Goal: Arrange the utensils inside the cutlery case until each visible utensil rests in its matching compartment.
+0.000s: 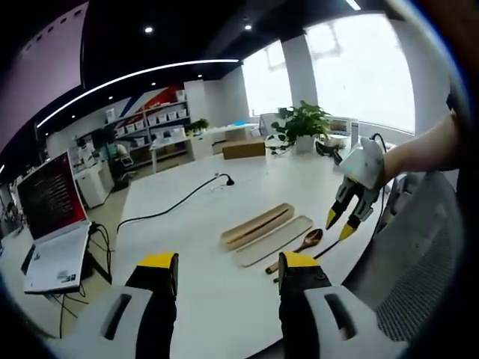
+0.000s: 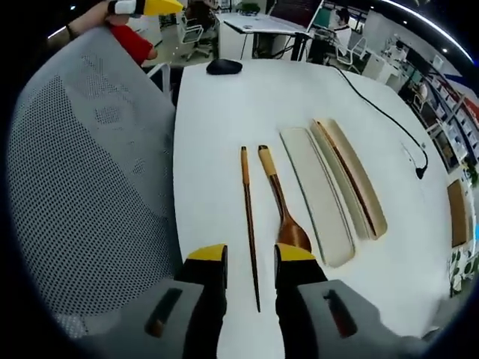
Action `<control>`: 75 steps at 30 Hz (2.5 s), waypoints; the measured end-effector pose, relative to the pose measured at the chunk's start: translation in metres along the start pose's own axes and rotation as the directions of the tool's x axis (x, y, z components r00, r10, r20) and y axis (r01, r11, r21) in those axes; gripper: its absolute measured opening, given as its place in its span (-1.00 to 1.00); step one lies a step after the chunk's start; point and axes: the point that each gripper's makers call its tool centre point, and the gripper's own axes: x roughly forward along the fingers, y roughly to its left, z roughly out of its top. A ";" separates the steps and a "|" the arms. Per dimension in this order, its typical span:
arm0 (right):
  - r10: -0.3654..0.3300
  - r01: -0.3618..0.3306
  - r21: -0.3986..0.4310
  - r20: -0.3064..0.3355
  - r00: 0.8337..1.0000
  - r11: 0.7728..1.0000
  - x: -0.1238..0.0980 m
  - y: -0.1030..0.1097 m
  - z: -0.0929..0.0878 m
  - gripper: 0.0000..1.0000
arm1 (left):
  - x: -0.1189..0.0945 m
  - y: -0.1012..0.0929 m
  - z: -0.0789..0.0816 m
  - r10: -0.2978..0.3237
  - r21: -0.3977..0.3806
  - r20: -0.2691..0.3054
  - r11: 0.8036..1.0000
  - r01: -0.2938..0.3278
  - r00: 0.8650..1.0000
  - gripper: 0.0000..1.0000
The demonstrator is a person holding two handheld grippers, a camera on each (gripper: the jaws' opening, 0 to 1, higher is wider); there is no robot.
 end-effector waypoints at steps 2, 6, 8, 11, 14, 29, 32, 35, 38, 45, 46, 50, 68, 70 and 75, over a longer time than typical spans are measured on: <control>0.005 -0.005 -0.007 -0.005 1.000 1.000 0.002 0.001 -0.001 -0.56 | 0.000 0.000 0.000 0.001 -0.001 0.001 1.000 -0.001 1.000 0.10; 0.017 -0.017 -0.032 -0.022 1.000 0.999 0.008 0.006 -0.002 -0.54 | 0.000 0.000 0.000 0.002 -0.002 0.002 1.000 -0.002 1.000 0.10; 0.024 -0.026 -0.046 -0.031 0.999 0.999 0.011 0.009 -0.002 -0.54 | 0.000 0.000 0.000 0.003 -0.003 0.003 1.000 -0.003 1.000 0.10; 0.036 -0.039 -0.059 -0.041 0.999 0.998 0.015 0.012 -0.003 -0.55 | 0.000 0.001 0.000 0.004 -0.005 0.004 1.000 -0.004 1.000 0.11; 0.043 -0.047 -0.076 -0.054 0.998 0.996 0.018 0.014 -0.005 -0.55 | 0.000 0.001 0.000 0.005 -0.004 0.005 1.000 -0.005 1.000 0.11; 0.102 -0.112 -0.100 -0.098 0.990 0.989 0.040 0.014 -0.006 -0.63 | -0.002 -0.001 0.001 -0.001 0.005 0.008 1.000 0.001 1.000 0.11; 0.113 -0.123 -0.089 -0.108 0.988 0.988 0.045 0.012 -0.006 -0.62 | -0.002 0.000 0.001 0.003 -0.002 0.012 1.000 -0.003 1.000 0.11; 0.110 -0.122 -0.098 -0.119 0.987 0.988 0.050 0.010 -0.003 -0.62 | -0.002 0.000 0.001 0.003 0.001 0.009 1.000 -0.003 1.000 0.11; 0.115 -0.129 -0.100 -0.130 0.985 0.987 0.057 0.008 -0.002 -0.62 | -0.002 0.001 0.000 0.004 0.000 0.007 1.000 -0.004 1.000 0.11; 0.113 -0.127 -0.099 -0.141 0.984 0.987 0.068 0.005 0.002 -0.62 | -0.002 0.002 -0.001 0.003 -0.003 0.006 1.000 -0.003 1.000 0.11; 0.111 -0.126 -0.099 -0.143 0.984 0.987 0.070 0.005 0.003 -0.63 | -0.002 0.002 -0.001 0.002 -0.003 0.006 1.000 -0.002 1.000 0.11; 0.102 -0.119 -0.107 -0.145 0.984 0.987 0.071 0.004 0.005 -0.63 | -0.002 0.002 -0.001 0.002 -0.005 0.005 1.000 -0.002 1.000 0.11; 0.090 -0.093 -0.034 -0.078 0.993 0.995 0.073 0.002 0.007 -0.68 | -0.001 0.002 -0.002 0.001 0.003 0.000 1.000 -0.001 1.000 0.11; 0.087 -0.090 -0.039 -0.081 0.993 0.995 0.073 0.003 0.007 -0.69 | -0.001 0.001 -0.002 0.001 0.004 0.000 1.000 -0.001 1.000 0.10; 0.092 -0.097 -0.045 -0.098 0.991 0.994 0.073 0.003 0.008 -0.72 | -0.001 0.002 -0.001 0.004 0.003 0.002 1.000 -0.004 1.000 0.10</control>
